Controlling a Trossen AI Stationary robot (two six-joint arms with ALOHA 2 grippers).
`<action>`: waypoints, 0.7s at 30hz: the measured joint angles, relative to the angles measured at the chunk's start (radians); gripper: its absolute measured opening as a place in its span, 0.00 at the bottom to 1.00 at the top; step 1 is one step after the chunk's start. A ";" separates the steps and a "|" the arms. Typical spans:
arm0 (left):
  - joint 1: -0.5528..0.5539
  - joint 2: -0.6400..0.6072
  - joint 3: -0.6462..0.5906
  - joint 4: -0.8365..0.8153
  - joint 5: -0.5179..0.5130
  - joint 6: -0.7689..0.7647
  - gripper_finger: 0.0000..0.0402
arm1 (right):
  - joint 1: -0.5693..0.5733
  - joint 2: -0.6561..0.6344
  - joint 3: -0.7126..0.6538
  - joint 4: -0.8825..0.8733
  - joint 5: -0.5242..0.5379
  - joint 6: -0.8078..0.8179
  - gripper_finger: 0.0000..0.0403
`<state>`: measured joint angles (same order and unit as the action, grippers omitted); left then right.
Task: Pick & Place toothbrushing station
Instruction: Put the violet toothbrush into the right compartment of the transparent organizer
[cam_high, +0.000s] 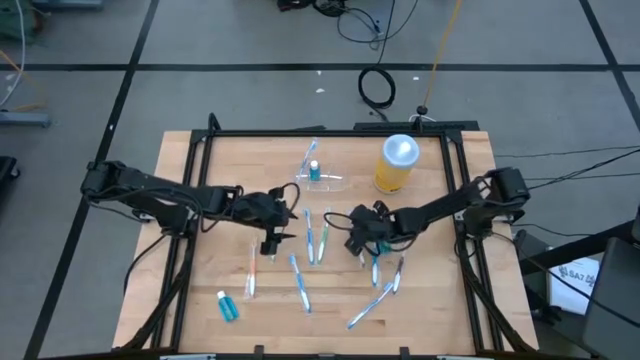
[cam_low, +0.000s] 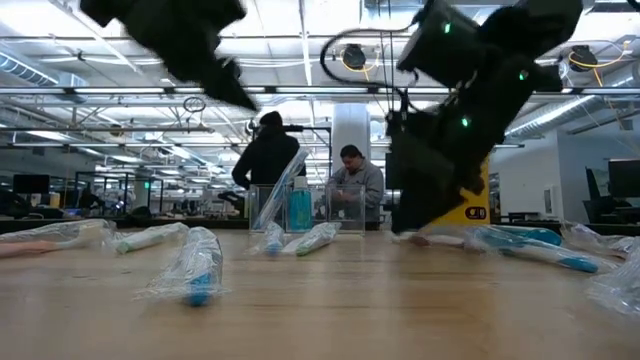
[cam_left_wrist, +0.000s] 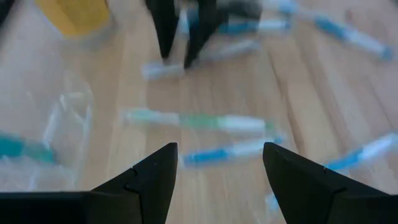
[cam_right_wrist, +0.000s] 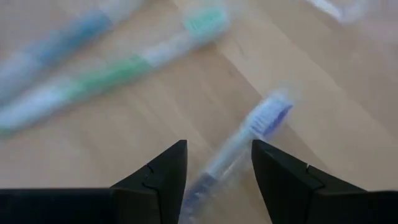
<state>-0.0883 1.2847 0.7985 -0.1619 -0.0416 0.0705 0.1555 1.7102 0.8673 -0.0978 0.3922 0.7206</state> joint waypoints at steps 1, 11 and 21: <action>0.008 0.003 0.012 0.045 0.000 0.017 0.61 | -0.007 0.019 -0.002 0.005 -0.001 -0.004 0.42; 0.215 -0.002 0.180 -0.070 -0.123 0.124 0.61 | -0.011 0.062 0.003 0.040 0.004 -0.002 0.36; 0.314 -0.024 0.221 -0.590 -0.036 -0.040 0.61 | 0.007 0.063 0.003 0.068 -0.055 -0.018 0.03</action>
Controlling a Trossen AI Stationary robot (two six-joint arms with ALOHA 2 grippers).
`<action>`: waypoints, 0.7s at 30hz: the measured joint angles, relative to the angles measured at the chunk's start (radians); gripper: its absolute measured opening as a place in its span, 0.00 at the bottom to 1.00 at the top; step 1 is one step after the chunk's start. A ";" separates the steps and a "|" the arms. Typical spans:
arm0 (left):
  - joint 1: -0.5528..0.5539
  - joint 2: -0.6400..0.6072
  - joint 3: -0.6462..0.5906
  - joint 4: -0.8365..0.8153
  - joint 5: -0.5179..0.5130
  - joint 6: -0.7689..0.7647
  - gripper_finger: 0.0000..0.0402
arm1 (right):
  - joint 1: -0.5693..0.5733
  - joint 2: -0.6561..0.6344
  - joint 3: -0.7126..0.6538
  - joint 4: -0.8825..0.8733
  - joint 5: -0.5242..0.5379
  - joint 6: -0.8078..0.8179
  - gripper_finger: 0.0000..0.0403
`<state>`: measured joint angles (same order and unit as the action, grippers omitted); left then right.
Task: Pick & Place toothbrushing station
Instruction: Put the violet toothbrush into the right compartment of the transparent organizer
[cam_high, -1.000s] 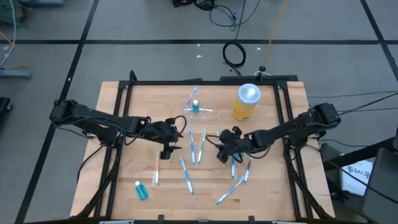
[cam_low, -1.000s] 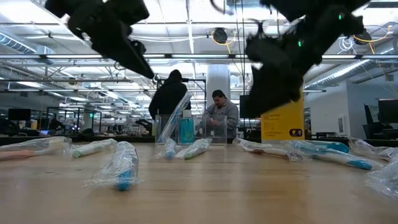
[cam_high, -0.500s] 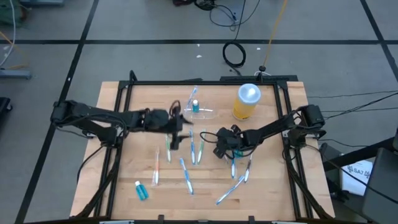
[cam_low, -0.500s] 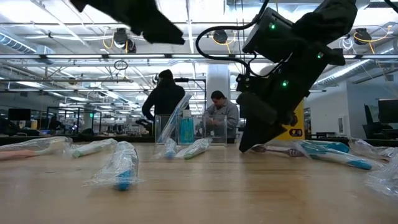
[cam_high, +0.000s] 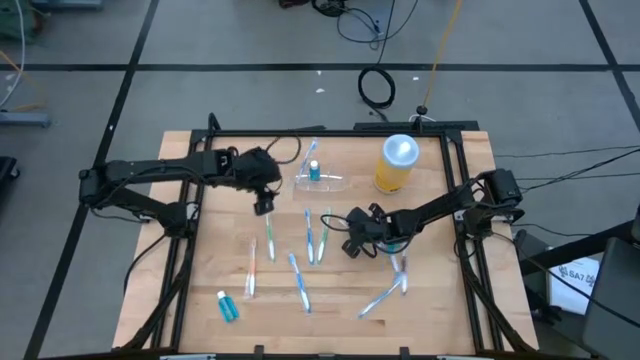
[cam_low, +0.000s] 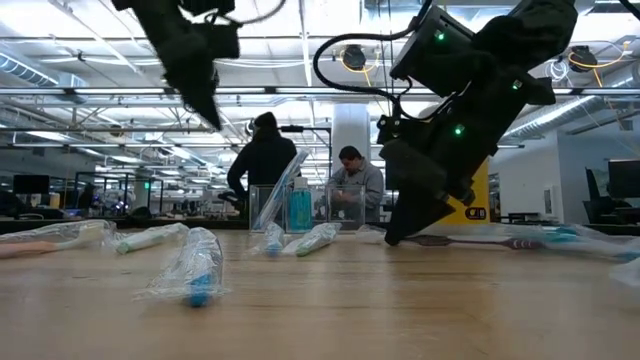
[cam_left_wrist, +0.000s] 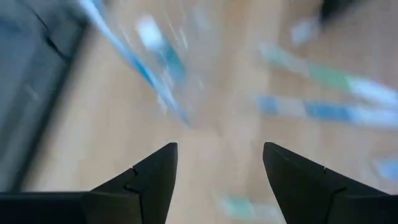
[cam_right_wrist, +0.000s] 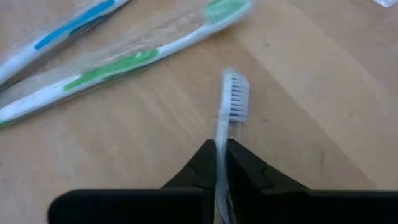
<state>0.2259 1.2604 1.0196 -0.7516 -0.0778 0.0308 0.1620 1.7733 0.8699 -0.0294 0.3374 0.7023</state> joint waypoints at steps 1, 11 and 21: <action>-0.007 0.001 -0.001 -0.042 0.029 -0.029 0.61 | 0.005 0.001 -0.001 0.014 -0.002 -0.009 0.03; -0.175 -0.015 -0.001 -0.133 0.022 -0.119 0.61 | -0.008 -0.018 -0.004 0.387 -0.092 -0.108 0.02; -0.205 -0.205 0.000 -0.121 -0.156 -0.119 0.61 | -0.117 -0.064 -0.003 1.095 0.042 -0.573 0.03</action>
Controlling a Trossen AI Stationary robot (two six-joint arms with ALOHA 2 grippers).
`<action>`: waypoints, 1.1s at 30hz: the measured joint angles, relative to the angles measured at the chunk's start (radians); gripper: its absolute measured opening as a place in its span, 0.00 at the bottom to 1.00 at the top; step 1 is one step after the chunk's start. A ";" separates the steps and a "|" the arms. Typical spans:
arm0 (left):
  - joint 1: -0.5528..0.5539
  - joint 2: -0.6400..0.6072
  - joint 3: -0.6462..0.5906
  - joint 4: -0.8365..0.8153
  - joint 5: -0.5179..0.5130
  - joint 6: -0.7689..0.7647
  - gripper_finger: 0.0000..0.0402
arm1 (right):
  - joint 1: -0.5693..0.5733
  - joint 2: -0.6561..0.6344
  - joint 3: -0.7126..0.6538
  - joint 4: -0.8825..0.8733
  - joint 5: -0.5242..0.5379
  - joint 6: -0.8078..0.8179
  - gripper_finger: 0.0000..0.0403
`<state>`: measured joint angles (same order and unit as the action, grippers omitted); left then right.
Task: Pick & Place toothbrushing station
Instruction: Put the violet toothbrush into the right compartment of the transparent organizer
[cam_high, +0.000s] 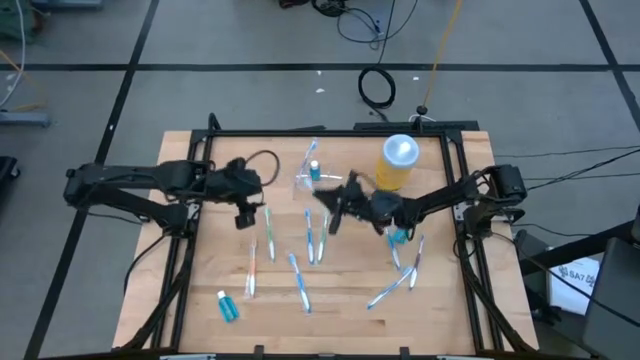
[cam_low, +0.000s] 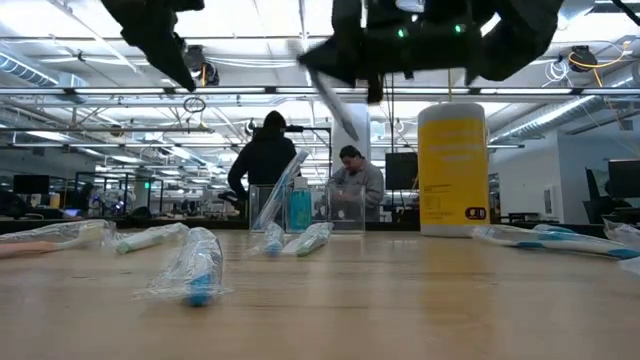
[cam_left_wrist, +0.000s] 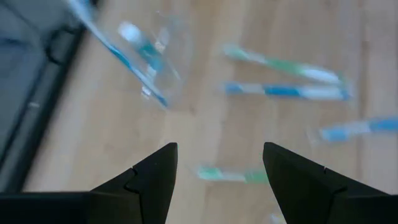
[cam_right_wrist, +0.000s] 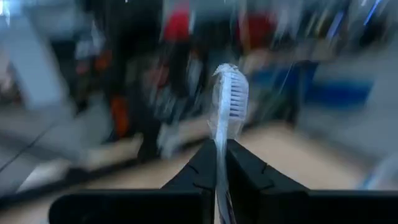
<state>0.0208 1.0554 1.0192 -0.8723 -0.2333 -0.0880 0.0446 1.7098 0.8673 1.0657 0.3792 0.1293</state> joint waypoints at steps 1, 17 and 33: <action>0.000 -0.016 -0.001 -0.002 -0.025 -0.013 0.61 | -0.012 0.001 0.000 0.071 0.027 -0.056 0.03; 0.000 -0.053 -0.001 0.061 -0.134 -0.030 0.61 | -0.227 0.200 0.058 0.270 0.171 -0.312 0.03; 0.000 -0.053 -0.001 0.061 -0.134 -0.054 0.61 | -0.236 0.303 0.056 0.130 0.226 -0.287 0.03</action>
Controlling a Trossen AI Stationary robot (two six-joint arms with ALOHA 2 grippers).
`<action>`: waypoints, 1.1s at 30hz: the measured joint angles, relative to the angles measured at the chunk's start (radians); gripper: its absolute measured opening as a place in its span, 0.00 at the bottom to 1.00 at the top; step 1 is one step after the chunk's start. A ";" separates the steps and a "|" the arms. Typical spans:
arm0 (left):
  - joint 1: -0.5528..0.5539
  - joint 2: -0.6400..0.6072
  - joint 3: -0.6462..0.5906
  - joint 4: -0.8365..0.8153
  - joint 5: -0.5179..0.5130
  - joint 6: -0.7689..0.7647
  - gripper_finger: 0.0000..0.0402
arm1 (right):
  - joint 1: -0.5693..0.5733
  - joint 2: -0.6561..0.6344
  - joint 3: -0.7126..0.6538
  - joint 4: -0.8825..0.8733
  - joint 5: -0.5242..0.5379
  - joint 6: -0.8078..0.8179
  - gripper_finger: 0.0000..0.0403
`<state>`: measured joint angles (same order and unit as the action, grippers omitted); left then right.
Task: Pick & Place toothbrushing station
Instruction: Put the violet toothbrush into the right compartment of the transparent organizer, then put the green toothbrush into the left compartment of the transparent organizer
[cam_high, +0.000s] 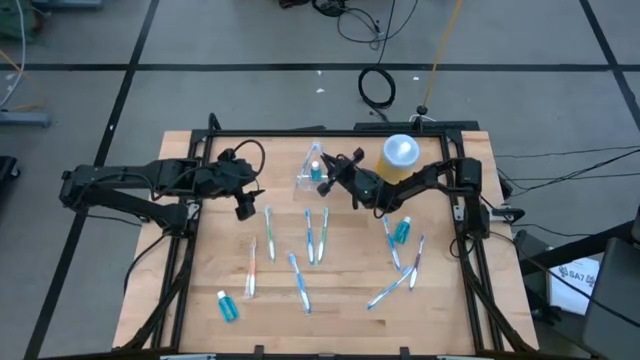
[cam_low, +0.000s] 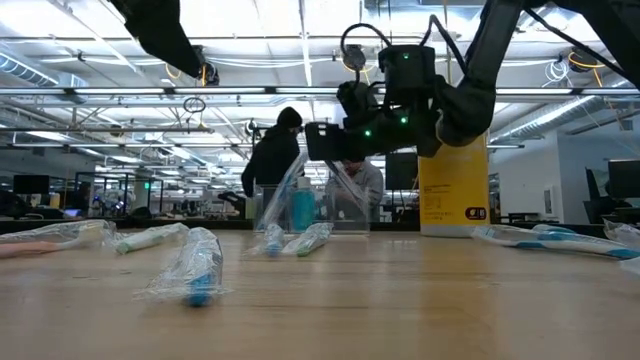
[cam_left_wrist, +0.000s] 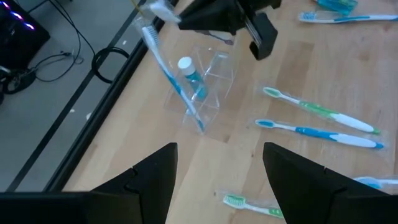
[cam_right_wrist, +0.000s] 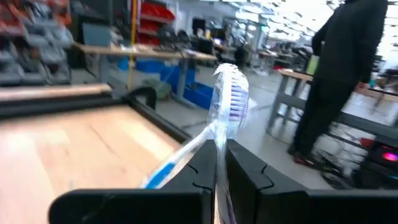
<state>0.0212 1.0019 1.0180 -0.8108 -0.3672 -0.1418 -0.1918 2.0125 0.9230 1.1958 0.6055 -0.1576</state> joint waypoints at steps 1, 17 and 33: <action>0.000 0.000 0.000 0.000 0.000 -0.004 0.61 | 0.009 0.000 0.000 -0.013 0.030 -0.009 0.03; 0.000 0.000 0.000 0.000 0.003 -0.059 0.61 | 0.078 0.000 0.000 -0.042 0.235 0.030 0.31; -0.024 0.000 0.000 -0.001 0.083 -0.124 0.61 | 0.246 -0.224 -0.055 -0.231 0.228 -0.008 0.49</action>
<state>-0.0030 1.0021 1.0180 -0.8121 -0.2841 -0.2657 0.0544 1.7887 0.8683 0.9650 0.8337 -0.1657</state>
